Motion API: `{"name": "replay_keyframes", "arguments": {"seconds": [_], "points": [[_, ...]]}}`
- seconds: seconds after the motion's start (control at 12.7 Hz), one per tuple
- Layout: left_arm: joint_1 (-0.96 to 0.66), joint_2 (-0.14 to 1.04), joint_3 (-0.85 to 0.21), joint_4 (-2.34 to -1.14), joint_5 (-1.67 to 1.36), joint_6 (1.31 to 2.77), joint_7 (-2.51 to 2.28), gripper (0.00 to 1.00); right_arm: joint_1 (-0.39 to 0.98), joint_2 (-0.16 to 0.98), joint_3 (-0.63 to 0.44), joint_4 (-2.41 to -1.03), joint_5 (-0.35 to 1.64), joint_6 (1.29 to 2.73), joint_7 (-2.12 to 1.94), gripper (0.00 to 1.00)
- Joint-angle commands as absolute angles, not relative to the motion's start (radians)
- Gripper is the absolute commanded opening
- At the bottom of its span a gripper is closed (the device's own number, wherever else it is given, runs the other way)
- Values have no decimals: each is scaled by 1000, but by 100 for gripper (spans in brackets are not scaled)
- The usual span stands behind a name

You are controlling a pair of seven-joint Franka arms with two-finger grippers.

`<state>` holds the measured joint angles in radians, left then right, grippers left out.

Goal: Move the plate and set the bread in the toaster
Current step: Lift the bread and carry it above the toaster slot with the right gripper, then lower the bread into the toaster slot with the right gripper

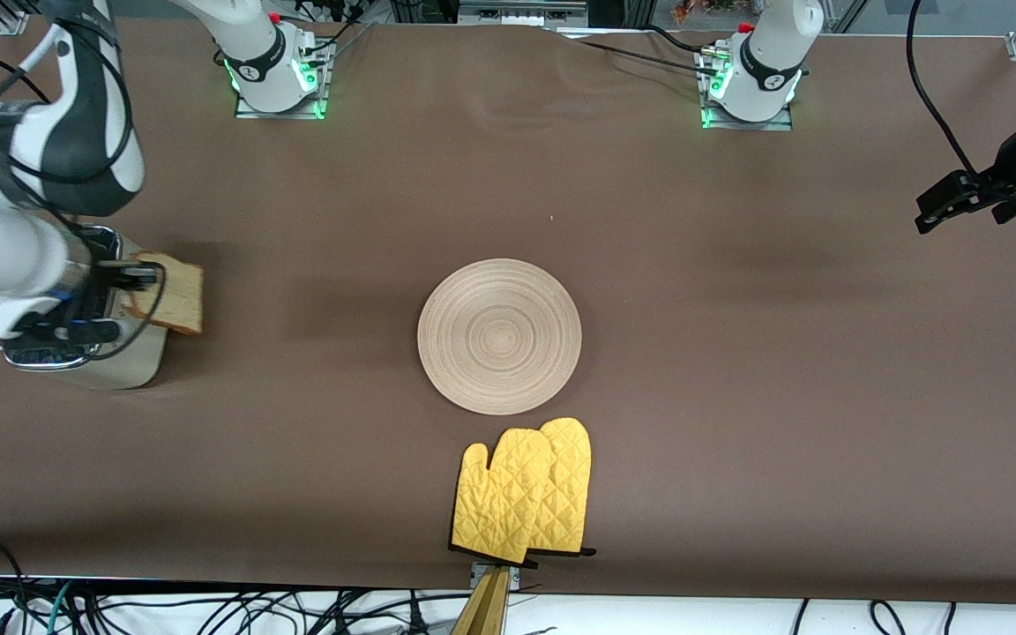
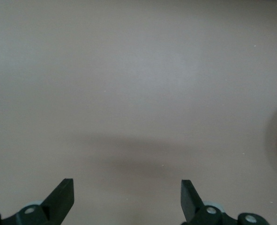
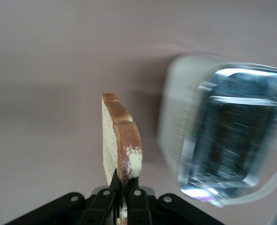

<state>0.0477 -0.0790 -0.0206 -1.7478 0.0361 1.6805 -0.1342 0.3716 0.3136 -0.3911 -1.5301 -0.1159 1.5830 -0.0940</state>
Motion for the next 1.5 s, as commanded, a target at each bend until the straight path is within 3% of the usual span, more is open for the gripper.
{"name": "replay_keyframes", "arguments": {"seconds": [0.0,0.24,1.1,1.18,1.26,1.42], "points": [[60,-60,-28,-1715,0,1660,-140,100,376,313,-451,-1480,-247,1537,-123,0],[60,-57,-28,-1713,-2,1661,-140,100,373,322,-531,-1480,-253,1561,-183,0],[55,-60,-38,-1710,0,1657,-140,100,337,391,-528,-1545,-239,1667,-173,0],[55,-60,-37,-1710,0,1657,-140,100,337,391,-526,-1558,-239,1672,-179,24],[55,-60,-37,-1710,0,1657,-140,100,337,391,-526,-1554,-210,1675,-172,99],[57,-60,-37,-1710,0,1657,-140,100,337,373,-531,-1543,-80,1661,-181,100]]}}
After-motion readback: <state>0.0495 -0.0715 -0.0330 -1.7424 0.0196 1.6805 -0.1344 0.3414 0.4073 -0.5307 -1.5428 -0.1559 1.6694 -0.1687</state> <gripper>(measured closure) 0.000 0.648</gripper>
